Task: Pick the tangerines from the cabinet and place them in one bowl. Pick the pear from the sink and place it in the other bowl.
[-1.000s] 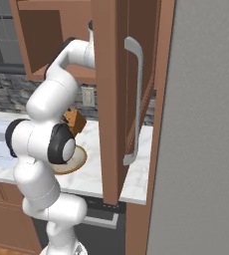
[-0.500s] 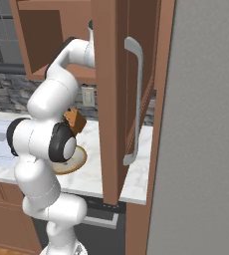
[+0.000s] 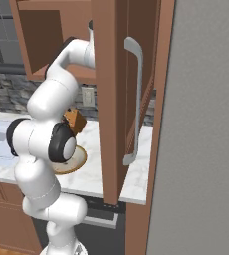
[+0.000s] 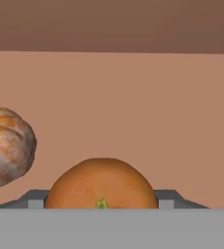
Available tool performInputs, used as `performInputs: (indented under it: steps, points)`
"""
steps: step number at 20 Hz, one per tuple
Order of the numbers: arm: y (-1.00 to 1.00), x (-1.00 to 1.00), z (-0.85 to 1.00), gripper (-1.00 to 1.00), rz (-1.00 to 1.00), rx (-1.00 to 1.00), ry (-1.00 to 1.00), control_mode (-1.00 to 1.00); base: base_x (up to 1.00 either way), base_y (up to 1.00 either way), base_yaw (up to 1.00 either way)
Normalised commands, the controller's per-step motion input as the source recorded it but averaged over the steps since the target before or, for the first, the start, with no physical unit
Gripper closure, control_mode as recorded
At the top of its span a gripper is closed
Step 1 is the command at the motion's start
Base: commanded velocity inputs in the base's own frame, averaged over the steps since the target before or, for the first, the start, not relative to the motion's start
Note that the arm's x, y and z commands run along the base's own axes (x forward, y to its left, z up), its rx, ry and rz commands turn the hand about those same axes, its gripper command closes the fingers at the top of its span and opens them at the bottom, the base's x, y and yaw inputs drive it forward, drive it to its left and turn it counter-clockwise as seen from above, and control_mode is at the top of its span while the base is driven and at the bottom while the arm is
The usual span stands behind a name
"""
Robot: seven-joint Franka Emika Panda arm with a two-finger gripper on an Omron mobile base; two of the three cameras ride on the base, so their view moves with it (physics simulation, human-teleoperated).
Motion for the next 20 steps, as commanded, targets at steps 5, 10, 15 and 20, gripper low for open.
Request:
performInputs:
  steps: [5, 10, 15, 20]
  points:
    - [0.0, 0.0, -0.31, 1.0, 0.0, 0.0, -0.15, -1.0, 0.0, 0.0, 0.0]
    - [0.0, -0.1, -0.17, 1.0, 0.0, 0.0, -0.18, -1.0, 0.0, 0.0, 0.0]
    - [0.0, -0.42, 0.0, 1.0, 0.0, 0.0, -0.08, -1.0, 0.0, 0.0, 0.0]
    - [0.0, -0.67, 0.0, 1.0, 0.0, 0.0, -0.01, -1.0, 0.0, 0.0, 0.0]
